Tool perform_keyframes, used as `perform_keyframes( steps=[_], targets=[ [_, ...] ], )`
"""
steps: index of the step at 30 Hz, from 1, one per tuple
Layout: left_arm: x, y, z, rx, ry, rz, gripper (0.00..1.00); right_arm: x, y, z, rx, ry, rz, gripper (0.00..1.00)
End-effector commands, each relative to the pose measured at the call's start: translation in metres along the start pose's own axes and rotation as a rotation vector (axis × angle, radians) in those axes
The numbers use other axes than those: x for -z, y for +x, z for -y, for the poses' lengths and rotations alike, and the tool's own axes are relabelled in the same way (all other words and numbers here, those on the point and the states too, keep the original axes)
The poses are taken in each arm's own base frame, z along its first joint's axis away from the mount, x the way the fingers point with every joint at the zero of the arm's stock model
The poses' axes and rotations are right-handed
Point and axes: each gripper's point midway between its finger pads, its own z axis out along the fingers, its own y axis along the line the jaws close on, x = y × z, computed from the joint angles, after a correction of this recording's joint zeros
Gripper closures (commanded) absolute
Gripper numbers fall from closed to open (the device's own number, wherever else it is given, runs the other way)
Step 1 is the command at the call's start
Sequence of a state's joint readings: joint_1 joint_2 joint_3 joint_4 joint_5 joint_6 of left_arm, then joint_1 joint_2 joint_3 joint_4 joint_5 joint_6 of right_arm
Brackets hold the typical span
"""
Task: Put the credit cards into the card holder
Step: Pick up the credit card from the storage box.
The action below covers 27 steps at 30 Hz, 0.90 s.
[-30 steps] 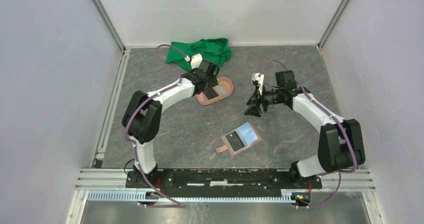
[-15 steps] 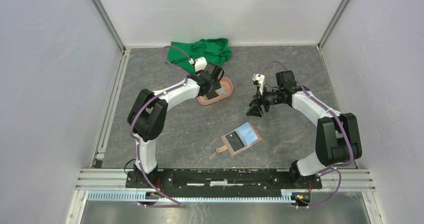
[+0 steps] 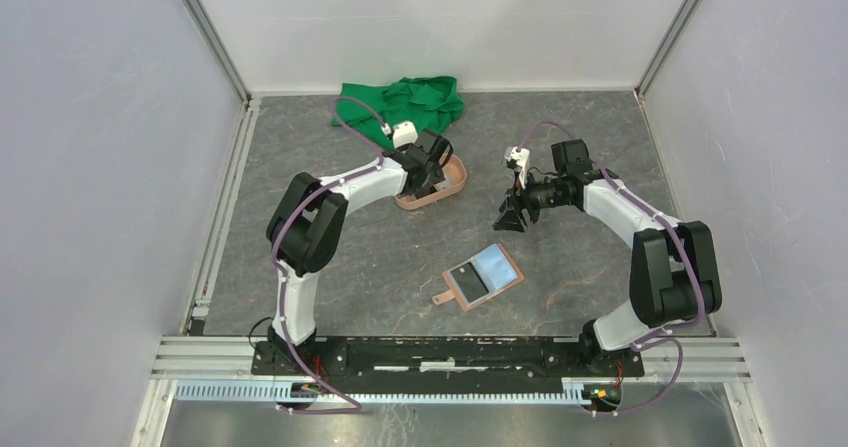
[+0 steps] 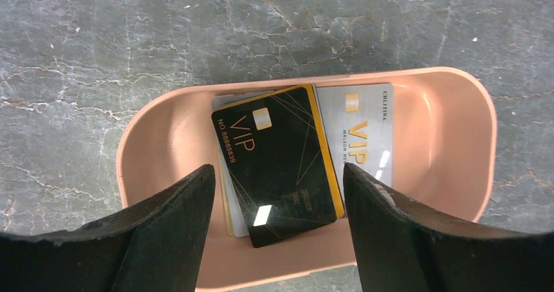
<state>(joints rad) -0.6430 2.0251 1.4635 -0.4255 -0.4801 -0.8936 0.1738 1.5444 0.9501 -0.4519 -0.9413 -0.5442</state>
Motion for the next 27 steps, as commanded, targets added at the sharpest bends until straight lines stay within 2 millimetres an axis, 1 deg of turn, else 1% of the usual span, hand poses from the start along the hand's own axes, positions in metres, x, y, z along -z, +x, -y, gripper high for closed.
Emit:
perform_keyframes(
  steps=[1,7,13,15,19,23,27],
  targets=[
    [-0.009,-0.005,0.004,0.035,-0.035,0.027,0.21,0.004,-0.013,0.006,0.033,0.010,0.021,0.34],
    [-0.017,0.001,0.004,0.015,-0.066,0.001,0.20,0.005,-0.013,0.006,0.029,0.011,0.024,0.35],
    [-0.022,0.001,0.001,0.008,-0.097,0.009,0.22,0.006,-0.014,0.006,0.030,0.012,0.026,0.35],
    [-0.024,0.002,0.000,-0.002,-0.108,0.002,0.24,0.005,-0.014,0.006,0.030,0.009,0.026,0.36],
    [-0.028,0.003,0.002,-0.023,-0.110,-0.003,0.30,0.006,-0.015,0.005,0.031,0.008,0.030,0.36],
    [-0.026,-0.002,0.005,-0.037,-0.102,0.007,0.36,0.006,-0.015,0.005,0.029,0.007,0.031,0.36],
    [-0.015,-0.015,0.008,-0.044,-0.084,0.034,0.38,0.006,-0.015,0.004,0.029,0.003,0.034,0.37]
  ],
)
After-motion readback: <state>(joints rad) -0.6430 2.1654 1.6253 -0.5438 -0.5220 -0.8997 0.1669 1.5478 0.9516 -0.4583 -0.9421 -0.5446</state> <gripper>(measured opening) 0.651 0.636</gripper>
